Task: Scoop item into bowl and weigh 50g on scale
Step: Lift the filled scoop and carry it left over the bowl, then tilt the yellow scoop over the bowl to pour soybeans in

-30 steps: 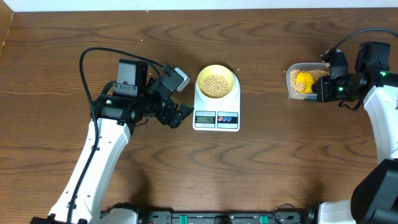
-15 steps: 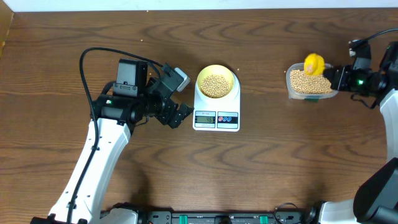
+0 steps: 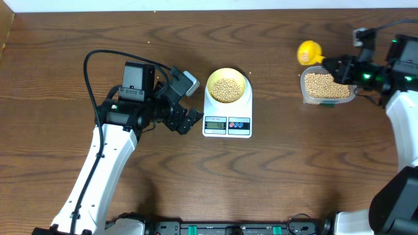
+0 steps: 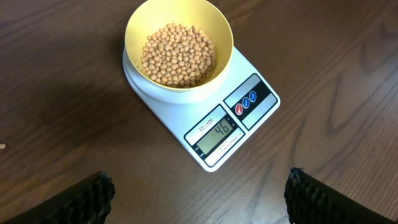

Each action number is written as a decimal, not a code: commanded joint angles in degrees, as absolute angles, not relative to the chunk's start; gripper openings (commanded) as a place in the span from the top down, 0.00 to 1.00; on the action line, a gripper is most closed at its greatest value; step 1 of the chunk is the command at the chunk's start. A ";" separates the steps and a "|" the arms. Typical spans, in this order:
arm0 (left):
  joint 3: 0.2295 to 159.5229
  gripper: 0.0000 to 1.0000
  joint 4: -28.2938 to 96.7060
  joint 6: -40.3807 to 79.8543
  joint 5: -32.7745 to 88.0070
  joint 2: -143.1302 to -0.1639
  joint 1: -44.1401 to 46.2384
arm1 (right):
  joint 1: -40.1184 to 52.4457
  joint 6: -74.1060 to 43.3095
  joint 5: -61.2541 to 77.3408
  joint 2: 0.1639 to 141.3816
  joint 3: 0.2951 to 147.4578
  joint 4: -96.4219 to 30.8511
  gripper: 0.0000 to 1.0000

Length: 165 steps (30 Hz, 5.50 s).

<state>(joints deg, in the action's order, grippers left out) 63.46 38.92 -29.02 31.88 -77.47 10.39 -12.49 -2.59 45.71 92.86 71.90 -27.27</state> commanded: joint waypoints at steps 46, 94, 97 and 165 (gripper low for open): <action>63.99 0.10 38.94 -29.95 32.95 -76.84 10.31 | 9.67 26.28 46.46 92.92 71.88 -22.72 0.99; 63.99 0.10 38.94 -29.95 32.97 -76.84 10.31 | 10.94 16.14 44.01 92.95 71.85 -20.32 0.99; 63.99 0.10 38.94 -29.95 32.95 -76.84 10.31 | 10.94 16.14 44.01 92.95 71.85 -20.32 0.99; 63.99 0.10 38.94 -29.95 32.97 -76.84 10.31 | 10.98 41.71 43.81 92.97 71.85 -20.12 0.99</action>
<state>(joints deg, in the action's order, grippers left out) 63.46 38.94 -29.02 31.88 -77.47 10.39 10.74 41.08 43.66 92.86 71.90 -20.25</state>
